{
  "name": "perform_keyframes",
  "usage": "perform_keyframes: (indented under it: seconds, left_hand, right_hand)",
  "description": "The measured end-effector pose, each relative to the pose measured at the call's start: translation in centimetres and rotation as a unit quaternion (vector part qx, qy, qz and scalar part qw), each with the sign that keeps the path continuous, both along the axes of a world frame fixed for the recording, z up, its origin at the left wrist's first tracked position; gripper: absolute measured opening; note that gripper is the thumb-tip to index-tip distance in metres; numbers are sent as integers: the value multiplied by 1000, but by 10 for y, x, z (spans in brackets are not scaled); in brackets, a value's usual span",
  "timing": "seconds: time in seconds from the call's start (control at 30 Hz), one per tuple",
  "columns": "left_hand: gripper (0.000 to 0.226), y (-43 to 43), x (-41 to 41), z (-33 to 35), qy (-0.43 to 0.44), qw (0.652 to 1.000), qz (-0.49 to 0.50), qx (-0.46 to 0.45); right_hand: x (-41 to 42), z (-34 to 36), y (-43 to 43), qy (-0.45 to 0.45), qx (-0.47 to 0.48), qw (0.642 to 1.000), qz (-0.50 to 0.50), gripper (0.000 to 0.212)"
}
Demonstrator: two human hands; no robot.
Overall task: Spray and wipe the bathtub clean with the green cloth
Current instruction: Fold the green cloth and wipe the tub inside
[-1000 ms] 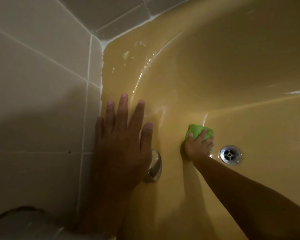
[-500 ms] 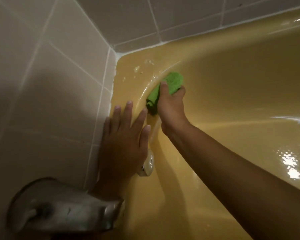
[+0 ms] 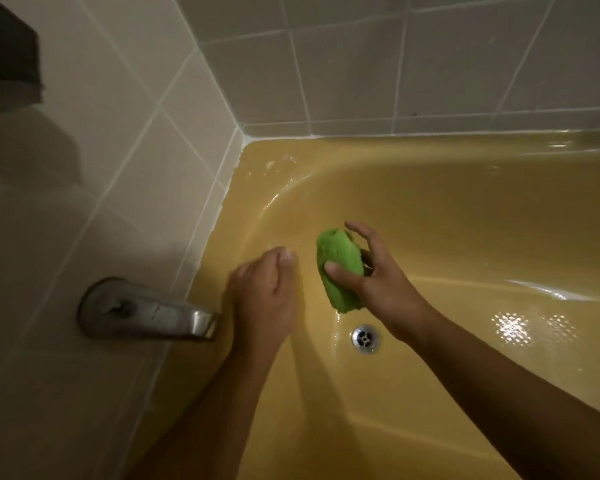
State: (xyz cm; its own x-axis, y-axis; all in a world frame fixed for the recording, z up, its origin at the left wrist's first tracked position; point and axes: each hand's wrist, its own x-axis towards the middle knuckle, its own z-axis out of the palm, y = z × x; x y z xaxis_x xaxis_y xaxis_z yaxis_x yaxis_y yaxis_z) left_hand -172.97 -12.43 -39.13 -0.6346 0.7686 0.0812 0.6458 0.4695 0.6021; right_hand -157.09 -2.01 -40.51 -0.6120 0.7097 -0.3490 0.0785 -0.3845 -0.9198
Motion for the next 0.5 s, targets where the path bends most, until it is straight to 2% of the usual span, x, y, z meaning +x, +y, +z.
perform_keyframes:
  seconds: [0.03, 0.07, 0.13, 0.2, 0.23, 0.27, 0.37, 0.5]
  left_hand:
    - [42, 1, 27, 14, -113, 993, 32, -21]
    - [44, 2, 49, 26, -238, 968, 67, -45]
    - [51, 4, 81, 43, -454, 879, 132, -60]
    - [51, 0, 99, 59, -596, 780, 187, -41]
    - [48, -2, 105, 66, -628, 750, 206, -31]
    - [42, -4, 112, 73, -640, 738, 214, -22]
    - [29, -6, 132, 91, -641, 734, 225, 15]
    - [22, 0, 164, 106, -613, 748, 252, 41]
  right_hand:
    - [11, 3, -3, -12, 34, 999, 11, 75]
    - [21, 7, -7, -26, 72, 997, 24, 81]
    - [40, 18, -12, -56, 143, 986, 63, 90]
    - [58, 30, -16, -77, 199, 972, 99, 102]
    - [67, 36, -17, -88, 230, 963, 113, 107]
    - [76, 43, -17, -99, 265, 951, 128, 109]
    - [104, 58, -17, -105, 352, 919, 140, 98]
    - [138, 71, -25, -86, 409, 904, 92, 76]
